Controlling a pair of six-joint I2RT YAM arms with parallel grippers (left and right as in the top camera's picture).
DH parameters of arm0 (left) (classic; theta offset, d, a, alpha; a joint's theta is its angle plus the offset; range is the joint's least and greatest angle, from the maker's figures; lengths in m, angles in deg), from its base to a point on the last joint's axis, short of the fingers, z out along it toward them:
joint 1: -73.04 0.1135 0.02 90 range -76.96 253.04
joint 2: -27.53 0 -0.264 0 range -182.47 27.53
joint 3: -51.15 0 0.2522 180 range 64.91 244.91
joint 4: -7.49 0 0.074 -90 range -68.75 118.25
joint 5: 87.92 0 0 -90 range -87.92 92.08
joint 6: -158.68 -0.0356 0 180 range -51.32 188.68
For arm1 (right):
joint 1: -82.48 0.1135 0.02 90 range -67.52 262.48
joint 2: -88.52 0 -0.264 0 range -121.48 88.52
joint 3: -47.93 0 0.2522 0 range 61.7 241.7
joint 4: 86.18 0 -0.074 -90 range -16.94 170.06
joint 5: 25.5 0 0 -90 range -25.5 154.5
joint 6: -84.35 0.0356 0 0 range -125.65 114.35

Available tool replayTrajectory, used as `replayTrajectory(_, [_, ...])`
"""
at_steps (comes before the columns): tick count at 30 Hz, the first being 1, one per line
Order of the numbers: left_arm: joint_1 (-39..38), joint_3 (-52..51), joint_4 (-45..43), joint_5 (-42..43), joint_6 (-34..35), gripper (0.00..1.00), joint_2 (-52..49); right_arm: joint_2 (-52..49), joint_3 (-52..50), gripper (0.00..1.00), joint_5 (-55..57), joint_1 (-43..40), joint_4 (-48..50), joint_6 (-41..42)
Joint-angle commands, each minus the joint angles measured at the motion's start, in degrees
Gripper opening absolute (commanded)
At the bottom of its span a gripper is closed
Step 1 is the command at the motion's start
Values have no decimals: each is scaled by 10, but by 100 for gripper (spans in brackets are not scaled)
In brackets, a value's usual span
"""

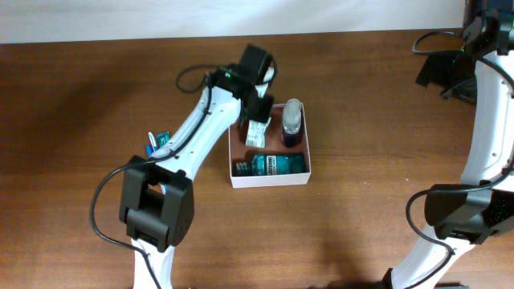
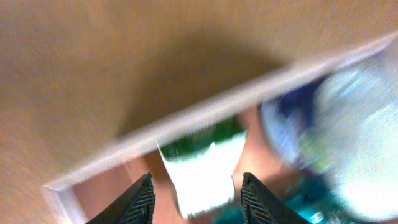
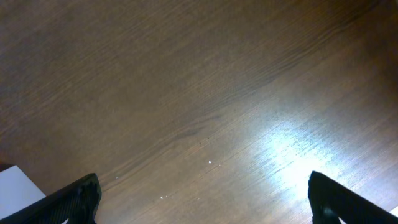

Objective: Pack container
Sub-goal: 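Move the left gripper back over the Colgate toothpaste tube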

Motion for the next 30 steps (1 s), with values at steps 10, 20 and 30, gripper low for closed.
replayTrajectory(10, [35,73,84,-71,1,44,9,16,10,98,9,-2,0,0])
replayTrajectory(20, [129,73,141,-138,73,45,27,16,10,98,9,-2,0,0])
replayTrajectory(30, [220,70,174,-46,85,48,28,16,10,98,9,-2,0,0])
